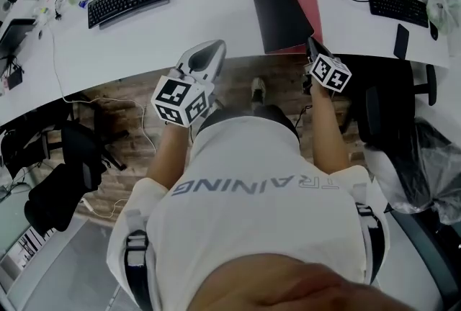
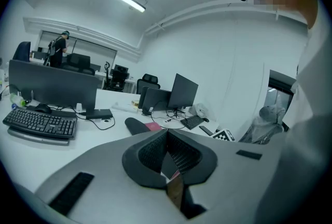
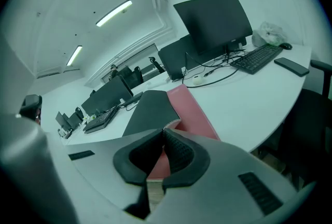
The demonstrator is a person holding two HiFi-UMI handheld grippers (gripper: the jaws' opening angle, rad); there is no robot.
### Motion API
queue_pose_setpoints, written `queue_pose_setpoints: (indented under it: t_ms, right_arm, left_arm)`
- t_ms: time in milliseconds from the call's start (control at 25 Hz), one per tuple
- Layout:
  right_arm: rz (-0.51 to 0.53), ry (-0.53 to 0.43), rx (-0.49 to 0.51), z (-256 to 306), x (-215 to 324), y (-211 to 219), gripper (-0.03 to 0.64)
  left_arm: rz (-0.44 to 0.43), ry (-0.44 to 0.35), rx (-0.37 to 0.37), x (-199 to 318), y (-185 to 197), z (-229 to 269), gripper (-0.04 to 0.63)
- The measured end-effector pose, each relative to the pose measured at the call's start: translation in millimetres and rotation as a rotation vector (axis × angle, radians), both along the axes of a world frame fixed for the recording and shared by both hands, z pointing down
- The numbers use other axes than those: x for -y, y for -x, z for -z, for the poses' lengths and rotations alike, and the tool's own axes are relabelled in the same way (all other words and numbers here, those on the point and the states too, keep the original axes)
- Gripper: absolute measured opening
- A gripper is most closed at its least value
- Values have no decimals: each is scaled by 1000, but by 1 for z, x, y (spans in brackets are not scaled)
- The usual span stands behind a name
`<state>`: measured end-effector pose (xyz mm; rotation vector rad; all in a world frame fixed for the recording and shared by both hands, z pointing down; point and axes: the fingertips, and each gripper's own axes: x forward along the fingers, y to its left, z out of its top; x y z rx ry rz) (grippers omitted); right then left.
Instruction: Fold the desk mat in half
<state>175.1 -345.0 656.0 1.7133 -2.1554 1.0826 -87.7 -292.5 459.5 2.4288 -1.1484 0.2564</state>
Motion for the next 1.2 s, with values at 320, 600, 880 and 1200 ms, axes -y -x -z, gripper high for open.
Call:
queue_pose_setpoints:
  t_ms: [320, 600, 880, 1200]
  right_arm:
    - [-70, 51, -31, -20, -15, -41, 34]
    - [-91, 101, -79, -37, -19, -60, 34]
    - [-102, 167, -107, -51, -18, -62, 42]
    - [-154, 88, -288, 1, -7, -67, 179]
  left_arm:
    - [-33, 0, 4, 2, -19, -1, 28]
    - [-40, 1, 6, 3, -23, 0, 28]
    - [-14, -6, 13, 1, -12, 2, 28]
    - [-22, -28, 3, -5, -2, 8, 28]
